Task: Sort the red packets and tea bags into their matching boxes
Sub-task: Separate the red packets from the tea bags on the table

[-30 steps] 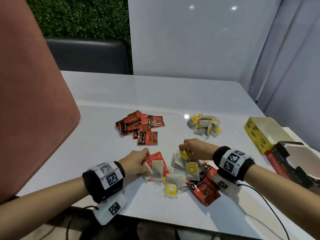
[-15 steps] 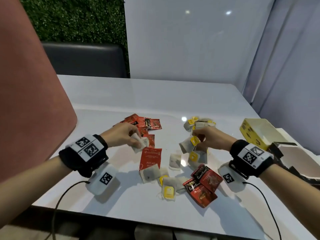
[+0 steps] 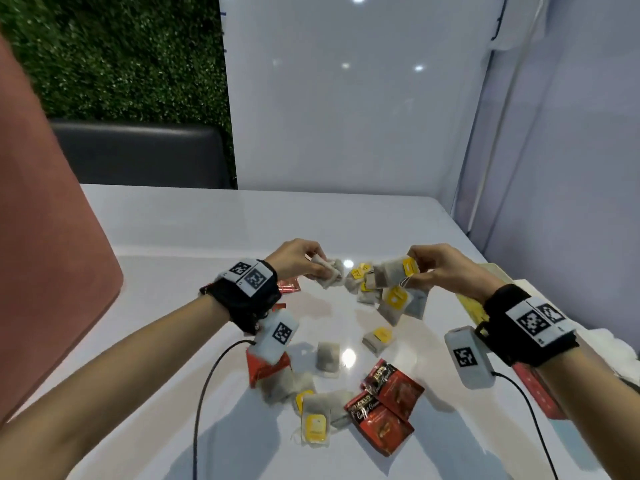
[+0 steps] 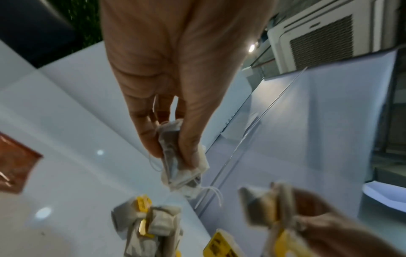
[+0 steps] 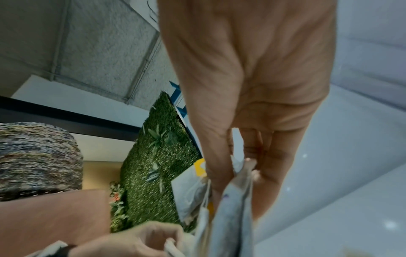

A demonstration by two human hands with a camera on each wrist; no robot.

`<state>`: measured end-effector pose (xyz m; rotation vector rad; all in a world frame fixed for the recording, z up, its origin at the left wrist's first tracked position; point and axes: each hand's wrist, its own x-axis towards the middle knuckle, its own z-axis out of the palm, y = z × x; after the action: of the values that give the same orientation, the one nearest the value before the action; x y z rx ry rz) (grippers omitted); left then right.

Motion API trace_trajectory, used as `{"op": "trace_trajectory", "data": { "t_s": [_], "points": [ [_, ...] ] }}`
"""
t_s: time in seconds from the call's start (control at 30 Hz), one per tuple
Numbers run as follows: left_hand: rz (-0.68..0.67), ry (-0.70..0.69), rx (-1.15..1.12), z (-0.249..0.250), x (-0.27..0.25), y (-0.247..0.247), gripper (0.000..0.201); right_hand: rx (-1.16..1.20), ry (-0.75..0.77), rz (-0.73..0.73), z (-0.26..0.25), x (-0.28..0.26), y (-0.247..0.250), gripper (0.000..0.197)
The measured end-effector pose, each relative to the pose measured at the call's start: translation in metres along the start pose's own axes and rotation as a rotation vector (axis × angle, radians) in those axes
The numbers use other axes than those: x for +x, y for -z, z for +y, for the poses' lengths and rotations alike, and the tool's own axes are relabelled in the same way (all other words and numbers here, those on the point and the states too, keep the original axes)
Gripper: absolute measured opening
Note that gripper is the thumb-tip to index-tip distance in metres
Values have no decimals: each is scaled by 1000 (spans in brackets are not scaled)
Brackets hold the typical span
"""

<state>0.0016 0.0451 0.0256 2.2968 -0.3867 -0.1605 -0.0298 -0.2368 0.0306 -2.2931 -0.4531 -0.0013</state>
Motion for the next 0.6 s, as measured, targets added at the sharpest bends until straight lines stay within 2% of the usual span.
{"op": "trace_trajectory", "data": {
  "t_s": [0.2, 0.27, 0.3, 0.37, 0.4, 0.6],
  "points": [
    [-8, 55, -4, 7, 81, -54, 30, 110, -103, 148, 29, 1, 32, 30],
    [-82, 98, -22, 7, 95, -64, 37, 116, -140, 178, 37, 5, 35, 32],
    [-124, 116, -39, 8, 97, -67, 47, 123, -157, 189, 40, 8, 34, 33],
    [-180, 135, -3, 11, 94, -68, 68, 146, -194, 190, 42, 14, 31, 32],
    [-182, 123, 33, 11, 89, -66, 73, 150, -210, 185, 42, 18, 29, 31],
    [-140, -5, 169, 0, 14, -13, 54, 297, -232, 162, 25, 59, 13, 30]
  ]
}}
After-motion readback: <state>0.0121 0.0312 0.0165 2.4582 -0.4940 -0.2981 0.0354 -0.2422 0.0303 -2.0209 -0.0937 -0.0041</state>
